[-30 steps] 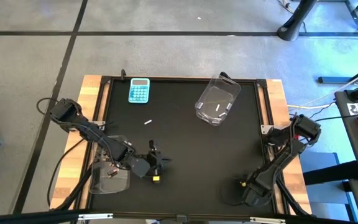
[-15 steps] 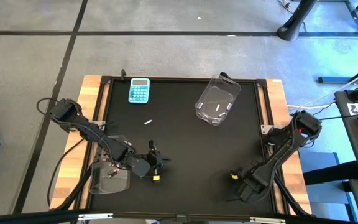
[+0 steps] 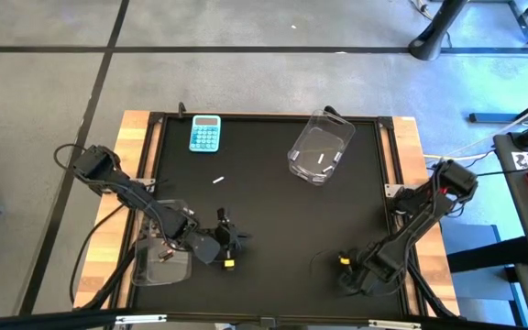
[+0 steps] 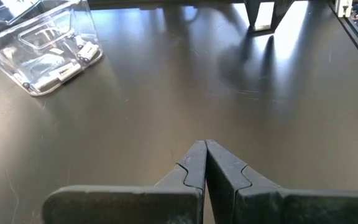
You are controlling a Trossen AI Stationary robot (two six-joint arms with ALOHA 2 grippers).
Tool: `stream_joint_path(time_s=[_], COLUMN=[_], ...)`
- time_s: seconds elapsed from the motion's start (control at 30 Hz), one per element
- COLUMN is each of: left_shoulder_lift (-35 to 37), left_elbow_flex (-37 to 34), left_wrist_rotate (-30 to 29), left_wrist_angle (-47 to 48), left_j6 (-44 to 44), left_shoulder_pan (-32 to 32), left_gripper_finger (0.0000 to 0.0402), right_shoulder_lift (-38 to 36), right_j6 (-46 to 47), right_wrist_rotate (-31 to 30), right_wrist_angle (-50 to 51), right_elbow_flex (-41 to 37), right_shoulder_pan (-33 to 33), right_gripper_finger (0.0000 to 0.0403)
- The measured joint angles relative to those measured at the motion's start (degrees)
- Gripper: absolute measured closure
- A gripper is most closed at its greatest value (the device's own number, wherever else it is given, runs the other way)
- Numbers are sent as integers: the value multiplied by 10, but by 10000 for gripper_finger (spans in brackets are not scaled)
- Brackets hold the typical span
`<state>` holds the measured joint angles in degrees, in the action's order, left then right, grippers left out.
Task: Sort batteries
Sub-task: Put the white battery into the top transparent bin
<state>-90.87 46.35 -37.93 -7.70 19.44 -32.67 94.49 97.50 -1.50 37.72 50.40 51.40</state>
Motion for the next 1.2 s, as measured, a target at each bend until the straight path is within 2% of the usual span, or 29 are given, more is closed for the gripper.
stream_joint_path(time_s=[0.13, 0.33, 0.37, 0.53, 0.6, 0.73, 0.8, 0.93, 1.1, 1.2], left_shoulder_lift=[0, 0, 0, 0, 0, 0, 0, 0, 0, 0], left_elbow_flex=[0, 0, 0, 0, 0, 0, 0, 0, 0, 0], left_wrist_rotate=[0, 0, 0, 0, 0, 0, 0, 0, 0, 0], left_wrist_angle=[-1, -1, -1, -2, -2, -2, -2, -2, -2, -2], left_j6=[0, 1, 1, 1, 1, 1, 1, 1, 1, 1], left_shoulder_pan=[0, 0, 0, 0, 0, 0, 0, 0, 0, 0], left_gripper_finger=[400, 400, 400, 400, 400, 400, 400, 400, 400, 400], right_shoulder_lift=[-1, -1, -1, 0, 1, 4, 4, 4, 4, 4], right_j6=[0, -19, -28, -47, -47, -48, -48, -77, -149, -194], right_wrist_rotate=[3, 7, 3, -24, -47, -146, -166, -196, -202, -217], right_wrist_angle=[-1, 1, 0, -15, -21, -36, -34, -30, -36, -44], right_elbow_flex=[-14, -30, -30, -31, -28, -25, -26, -26, -26, -27], right_shoulder_pan=[0, 0, 0, 1, 1, -2, -10, -40, -101, -139], right_gripper_finger=[228, 371, 383, 372, 379, 389, 388, 383, 384, 369])
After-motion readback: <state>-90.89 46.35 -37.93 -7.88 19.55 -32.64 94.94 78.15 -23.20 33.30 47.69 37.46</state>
